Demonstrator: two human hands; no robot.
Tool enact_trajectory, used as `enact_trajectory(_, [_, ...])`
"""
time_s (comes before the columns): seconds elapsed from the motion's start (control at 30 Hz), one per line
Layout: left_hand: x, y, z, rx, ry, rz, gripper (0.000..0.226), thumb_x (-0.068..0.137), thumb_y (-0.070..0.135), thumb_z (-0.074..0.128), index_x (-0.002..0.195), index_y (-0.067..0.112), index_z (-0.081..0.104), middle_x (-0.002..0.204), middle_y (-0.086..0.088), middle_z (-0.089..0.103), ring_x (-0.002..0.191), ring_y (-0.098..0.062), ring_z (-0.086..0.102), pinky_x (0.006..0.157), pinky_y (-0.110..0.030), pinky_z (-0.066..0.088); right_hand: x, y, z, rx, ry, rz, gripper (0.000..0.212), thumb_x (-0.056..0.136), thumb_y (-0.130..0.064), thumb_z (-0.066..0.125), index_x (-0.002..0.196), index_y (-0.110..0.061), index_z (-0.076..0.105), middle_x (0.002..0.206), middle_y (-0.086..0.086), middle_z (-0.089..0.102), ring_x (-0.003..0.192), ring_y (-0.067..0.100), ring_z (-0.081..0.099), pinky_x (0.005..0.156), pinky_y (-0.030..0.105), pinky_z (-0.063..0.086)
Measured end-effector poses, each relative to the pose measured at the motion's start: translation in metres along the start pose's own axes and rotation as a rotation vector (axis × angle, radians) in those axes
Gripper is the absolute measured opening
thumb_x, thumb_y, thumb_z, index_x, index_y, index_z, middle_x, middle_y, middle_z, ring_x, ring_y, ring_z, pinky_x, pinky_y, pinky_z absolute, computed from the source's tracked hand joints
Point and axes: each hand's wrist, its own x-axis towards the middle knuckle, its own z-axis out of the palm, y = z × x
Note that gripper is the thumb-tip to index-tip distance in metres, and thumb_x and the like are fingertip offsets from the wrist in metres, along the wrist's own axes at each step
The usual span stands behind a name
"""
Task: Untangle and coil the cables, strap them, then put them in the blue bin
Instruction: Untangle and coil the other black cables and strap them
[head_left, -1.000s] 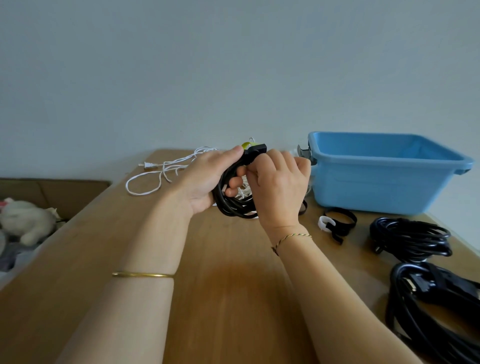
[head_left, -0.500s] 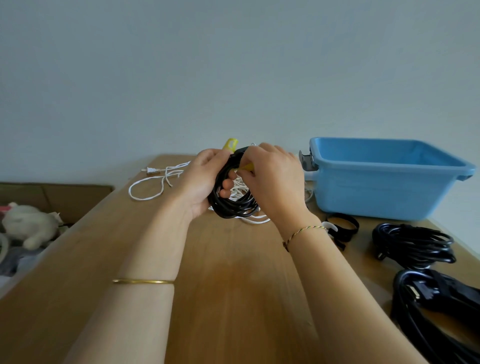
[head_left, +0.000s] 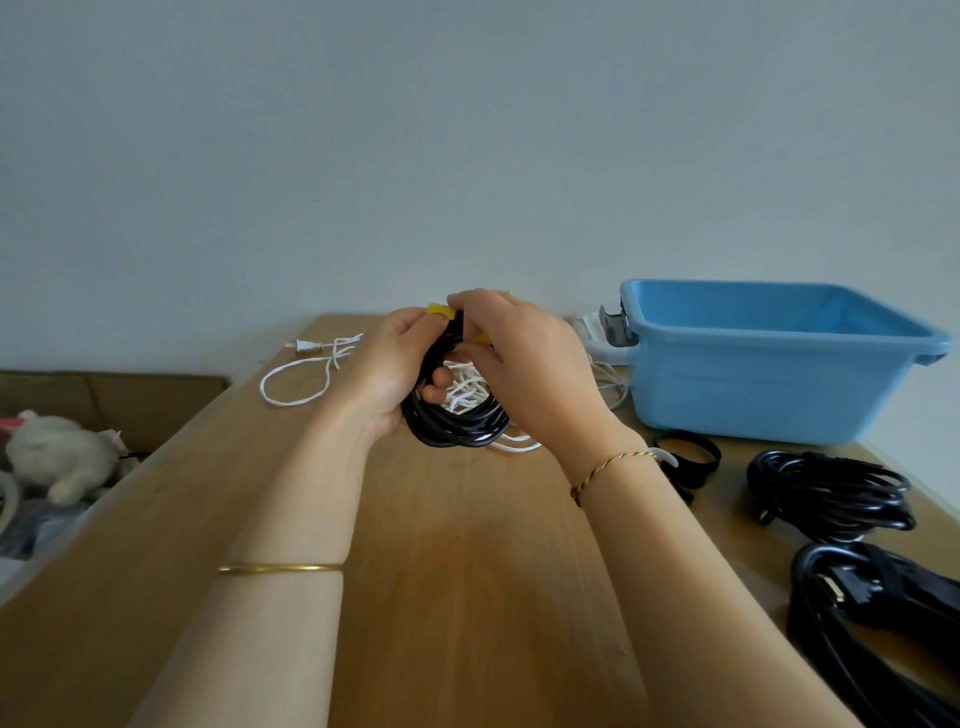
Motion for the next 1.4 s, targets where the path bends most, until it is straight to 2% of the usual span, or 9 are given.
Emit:
enact_trajectory(0.13, [-0.001, -0.001, -0.001, 0.018, -0.037, -0.01, 0.023, 0.102, 0.017, 0.04, 0.088, 0.005, 0.053, 0.064, -0.008, 0.057, 0.038, -0.009, 0.042, 0.033, -0.016, 0.031, -0.001, 0.002, -0.003, 0.113, -0.029, 0.038, 0.006, 0.087, -0.009, 0.052, 0.092, -0.008, 0.049, 0.1, 0.006, 0.065, 0.09, 0.032, 0.058, 0.074, 0.045, 0.048])
enact_trajectory(0.23, [-0.002, -0.001, 0.0, 0.033, -0.1, -0.015, 0.028, 0.101, 0.028, 0.042, 0.094, 0.005, 0.058, 0.077, -0.016, 0.055, 0.041, -0.008, 0.043, 0.035, -0.016, 0.034, -0.002, 0.004, -0.005, 0.162, -0.018, 0.074, 0.017, 0.088, -0.008, 0.051, 0.083, -0.018, 0.038, 0.103, 0.008, 0.066, 0.088, 0.032, 0.059, 0.074, 0.044, 0.048])
enact_trajectory(0.37, [-0.003, 0.001, 0.001, 0.014, -0.051, -0.042, 0.042, 0.099, 0.043, 0.04, 0.09, 0.006, 0.059, 0.073, -0.014, 0.055, 0.04, -0.008, 0.044, 0.035, -0.017, 0.033, -0.004, 0.004, -0.005, 0.19, -0.029, 0.07, 0.021, 0.09, -0.008, 0.052, 0.083, -0.019, 0.035, 0.105, 0.008, 0.066, 0.093, 0.033, 0.06, 0.076, 0.045, 0.048])
enact_trajectory(0.77, [0.001, 0.001, 0.002, 0.0, 0.083, -0.066, 0.023, 0.099, 0.022, 0.049, 0.083, 0.006, 0.052, 0.06, -0.009, 0.051, 0.036, -0.011, 0.041, 0.032, -0.015, 0.028, -0.002, 0.007, -0.01, 0.26, -0.032, 0.083, 0.009, 0.086, -0.008, 0.06, 0.083, -0.007, 0.051, 0.106, 0.011, 0.064, 0.096, 0.03, 0.059, 0.08, 0.044, 0.047])
enact_trajectory(0.9, [0.003, -0.003, 0.003, 0.109, 0.122, 0.007, 0.03, 0.097, 0.018, 0.051, 0.07, 0.005, 0.054, 0.056, -0.008, 0.05, 0.038, -0.014, 0.04, 0.032, -0.017, 0.028, 0.001, 0.006, -0.015, 0.159, -0.065, 0.08, 0.011, 0.082, -0.015, 0.067, 0.086, -0.009, 0.059, 0.095, 0.003, 0.056, 0.08, 0.025, 0.057, 0.073, 0.043, 0.048])
enact_trajectory(1.0, [0.003, -0.006, 0.005, 0.246, 0.126, 0.076, 0.034, 0.095, 0.014, 0.051, 0.064, 0.001, 0.054, 0.052, -0.01, 0.048, 0.038, -0.016, 0.039, 0.033, -0.018, 0.03, 0.005, 0.002, -0.022, 0.029, -0.206, 0.068, 0.01, 0.084, -0.021, 0.064, 0.088, -0.013, 0.059, 0.086, -0.002, 0.05, 0.082, 0.021, 0.053, 0.072, 0.038, 0.046])
enact_trajectory(1.1, [0.005, -0.009, 0.008, 0.417, 0.123, 0.131, 0.033, 0.093, 0.017, 0.055, 0.064, 0.001, 0.056, 0.051, -0.013, 0.047, 0.039, -0.019, 0.04, 0.037, -0.02, 0.031, 0.008, 0.0, -0.028, 0.018, -0.271, 0.071, 0.008, 0.086, -0.016, 0.059, 0.089, -0.009, 0.063, 0.085, 0.004, 0.058, 0.084, 0.026, 0.058, 0.076, 0.041, 0.049])
enact_trajectory(1.27, [0.005, -0.013, 0.015, 0.503, 0.062, 0.169, 0.016, 0.095, 0.019, 0.051, 0.082, 0.01, 0.051, 0.051, -0.006, 0.051, 0.034, -0.01, 0.043, 0.038, -0.019, 0.034, 0.006, 0.013, -0.032, 0.065, -0.143, 0.103, 0.008, 0.087, -0.02, 0.06, 0.084, -0.014, 0.063, 0.082, 0.0, 0.055, 0.082, 0.022, 0.057, 0.075, 0.041, 0.049])
enact_trajectory(1.4, [0.0, -0.011, 0.022, 0.486, -0.051, 0.205, 0.015, 0.097, 0.011, 0.048, 0.082, 0.013, 0.048, 0.055, -0.006, 0.045, 0.034, -0.008, 0.043, 0.037, -0.019, 0.033, 0.001, 0.026, -0.03, 0.181, -0.015, 0.184, 0.008, 0.083, -0.02, 0.065, 0.081, -0.012, 0.067, 0.083, 0.002, 0.063, 0.081, 0.021, 0.059, 0.074, 0.043, 0.05])
